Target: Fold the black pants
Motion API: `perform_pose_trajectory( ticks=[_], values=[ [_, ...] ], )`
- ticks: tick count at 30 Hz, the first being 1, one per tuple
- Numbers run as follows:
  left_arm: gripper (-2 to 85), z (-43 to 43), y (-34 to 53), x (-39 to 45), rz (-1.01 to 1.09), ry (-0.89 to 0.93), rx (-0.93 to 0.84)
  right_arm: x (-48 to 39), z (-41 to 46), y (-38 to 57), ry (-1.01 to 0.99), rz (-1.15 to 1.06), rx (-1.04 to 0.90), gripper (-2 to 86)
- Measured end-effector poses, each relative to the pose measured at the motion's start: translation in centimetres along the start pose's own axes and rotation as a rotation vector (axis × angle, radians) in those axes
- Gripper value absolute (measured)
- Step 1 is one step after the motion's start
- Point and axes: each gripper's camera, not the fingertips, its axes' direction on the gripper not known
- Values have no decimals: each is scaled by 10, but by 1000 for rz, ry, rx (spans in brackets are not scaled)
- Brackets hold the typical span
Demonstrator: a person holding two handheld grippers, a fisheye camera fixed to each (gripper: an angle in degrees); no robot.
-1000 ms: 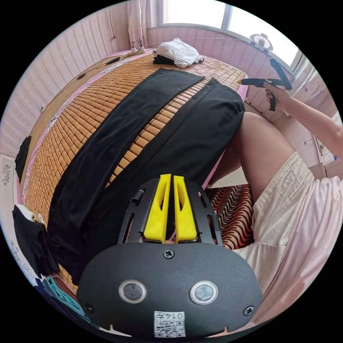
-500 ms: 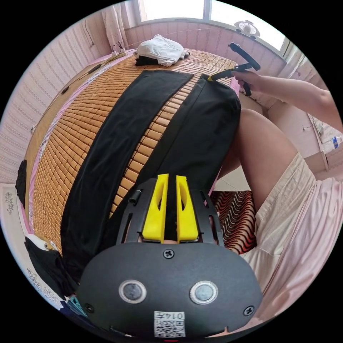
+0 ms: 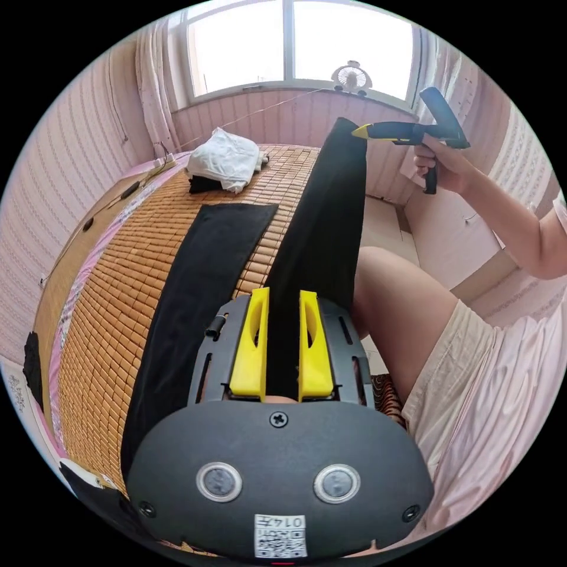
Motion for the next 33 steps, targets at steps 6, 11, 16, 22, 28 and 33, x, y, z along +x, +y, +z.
perform_pose_trajectory(
  ticks=[6, 11, 16, 22, 28, 33],
  values=[
    [35, 15, -22, 13, 85, -30, -76, -6, -13, 14, -31, -20, 18, 4],
    [-2, 21, -30, 19, 152, -48, -102, -1, -11, 23, 8, -26, -10, 6],
    [-7, -6, -32, 16, 142, -6, -28, 12, -7, 42, 175, -29, -81, 7],
    [-9, -21, -31, 11, 161, -7, -26, 37, -7, 68, 88, 123, -47, 7],
    [-9, -33, -32, 4, 200, 99, 21, 44, -34, 72, 13, 144, 27, 5],
    [-10, -21, -39, -23, 113, 140, 2, 58, -14, 36, -12, 123, 17, 5]
  ],
)
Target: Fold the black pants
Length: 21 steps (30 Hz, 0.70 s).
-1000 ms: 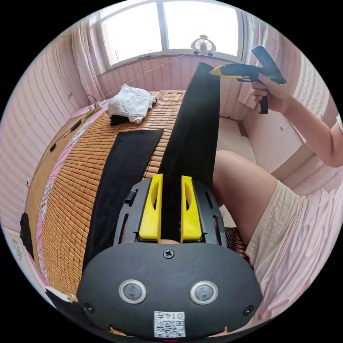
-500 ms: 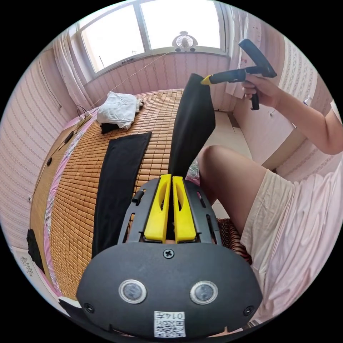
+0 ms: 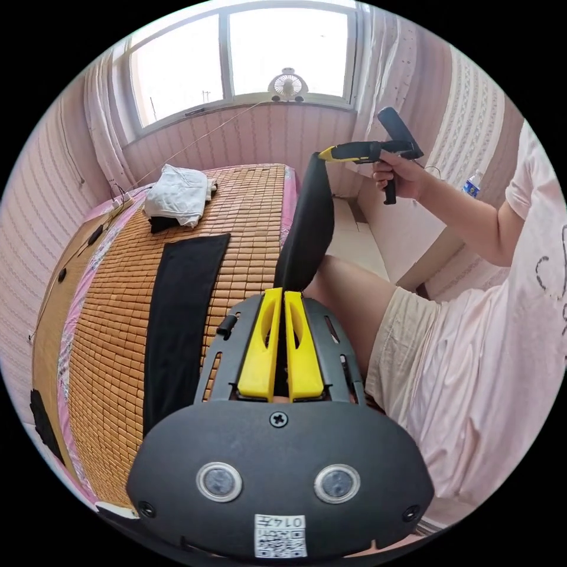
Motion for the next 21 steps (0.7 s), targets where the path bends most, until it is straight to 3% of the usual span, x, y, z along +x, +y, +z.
perform_pose_trajectory(
  ticks=[10, 17, 21],
  values=[
    [-9, 83, 4, -80, -173, 31, -235, 49, 194, -82, 237, -82, -386, 7],
    [-9, 118, 25, -124, -317, 44, -348, 68, 207, -95, 159, 9, -298, 17],
    [-9, 131, 47, -136, -330, 63, -399, 70, 176, -62, 310, 22, -305, 56]
  ],
)
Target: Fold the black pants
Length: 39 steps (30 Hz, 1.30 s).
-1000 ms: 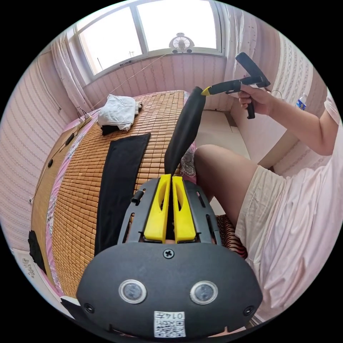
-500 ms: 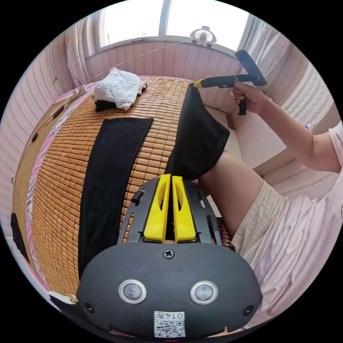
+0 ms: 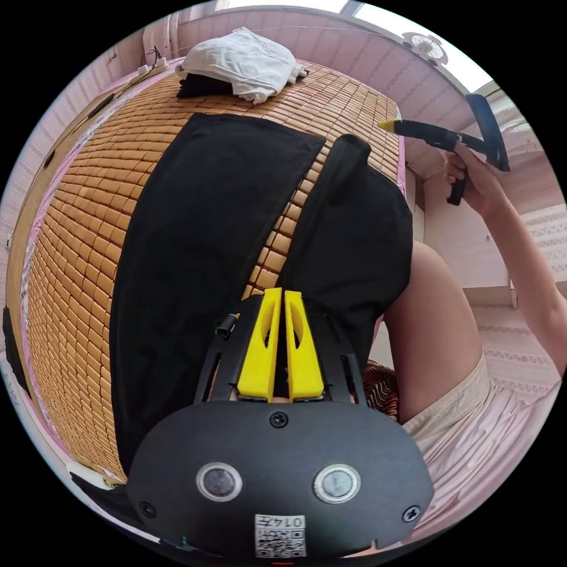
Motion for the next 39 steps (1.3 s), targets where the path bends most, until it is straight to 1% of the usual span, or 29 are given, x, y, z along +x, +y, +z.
perform_pose_trajectory(
  ticks=[1, 4, 6, 8, 9, 10, 12, 15, 17, 20, 22, 23, 24, 25, 26, 28, 29, 31, 32, 34, 36, 38, 39],
  values=[
    [-8, 3, 5, -2, 13, -7, -6, 2, -1, 19, 28, 6, -38, 83],
    [-8, 8, 23, -6, 54, -39, 2, 5, 6, 67, 100, 31, -156, 127],
    [-8, 11, 34, -9, 57, -45, 7, 12, 13, 86, 64, 105, -184, 133],
    [-6, 14, 47, -15, 41, -38, 12, 27, 22, 97, -43, 232, -185, 120],
    [-4, 16, 57, -18, 34, -40, 20, 34, 27, 101, -118, 301, -164, 94],
    [1, 17, 67, -20, 33, -61, 33, 33, 26, 101, -178, 319, -134, 55],
    [9, 19, 85, -22, 54, -80, 50, 30, 17, 100, -189, 325, -102, 25],
    [26, 13, 121, -32, 45, -85, 102, 36, -12, 102, -169, 330, -33, 14],
    [33, 3, 153, -41, 7, -89, 163, 46, -26, 101, -136, 332, -15, 11],
    [38, -11, 225, -58, -97, -123, 242, 54, -30, 95, -179, 313, -42, 9],
    [40, -14, 299, -71, -221, -156, 256, 49, -29, 91, -176, 289, -55, 8],
    [41, -14, 319, -75, -265, -155, 255, 47, -30, 90, -175, 285, -58, 8],
    [43, -14, 363, -83, -375, -146, 255, 44, -31, 89, -167, 286, -60, 8],
    [46, -13, 411, -91, -520, -130, 268, 42, -34, 89, -169, 292, -57, 8],
    [47, -12, 436, -95, -602, -116, 281, 42, -35, 89, -172, 297, -55, 8],
    [49, -5, 544, -104, -944, -57, 344, 40, -42, 90, -170, 324, -68, 8],
    [49, -3, 571, -104, -1036, -51, 361, 40, -43, 90, -167, 329, -74, 8],
    [51, 5, 672, -94, -1331, -51, 456, 36, -52, 88, -150, 340, -102, 8],
    [51, 8, 694, -90, -1388, -60, 475, 34, -54, 87, -144, 339, -108, 8],
    [57, 21, 768, -77, -1576, -86, 519, 27, -65, 82, -114, 329, -134, 8],
    [75, 34, 810, -72, -1673, -67, 557, 21, -73, 78, -83, 320, -161, 8],
    [99, 51, 848, -72, -1774, 16, 630, 13, -82, 72, -58, 310, -178, 8],
    [108, 63, 870, -74, -1830, 105, 673, 7, -88, 68, -48, 305, -180, 8]
  ],
)
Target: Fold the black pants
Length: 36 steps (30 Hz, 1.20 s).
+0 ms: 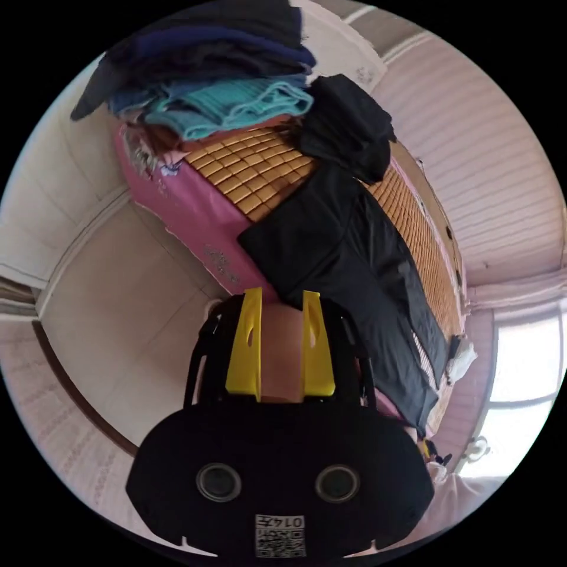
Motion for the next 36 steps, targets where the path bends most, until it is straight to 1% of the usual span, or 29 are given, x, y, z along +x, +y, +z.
perform_pose_trajectory(
  ticks=[1, 4, 8, 10, 11, 13, 16, 21, 25, 29, 36],
  values=[
    [113, 3, -7, -19, -49, 50, -17, -6, -7, -1, 11, -2, 2, 8],
    [113, 7, -24, -46, -59, 93, -6, -23, -27, -4, 12, -5, 25, 7],
    [115, 19, -47, -68, -23, 81, -72, -45, -49, -7, 39, -38, 46, 7],
    [73, 28, -57, -84, -10, 84, -153, -58, -60, -8, 50, -58, 54, 7],
    [58, 27, -59, -88, -2, 98, -154, -61, -63, -8, 53, -63, 57, 7],
    [5, 16, -64, -104, 23, 149, -118, -73, -75, -9, 70, -86, 71, 7],
    [-6, -4, -63, -124, 94, 209, -61, -84, -88, -9, 91, -109, 82, 7],
    [-10, -42, -58, -162, 89, 275, 27, -97, -108, -9, 83, -122, 94, 7],
    [-10, -72, -55, -185, 111, 247, 65, -118, -120, -11, 93, -206, 65, 7],
    [-10, -88, -58, -189, 141, 207, 77, -141, -127, -17, 92, -270, 46, 7],
    [-10, -96, -91, -154, 235, 198, 125, -217, -130, -75, 117, -415, 50, 8]
  ],
)
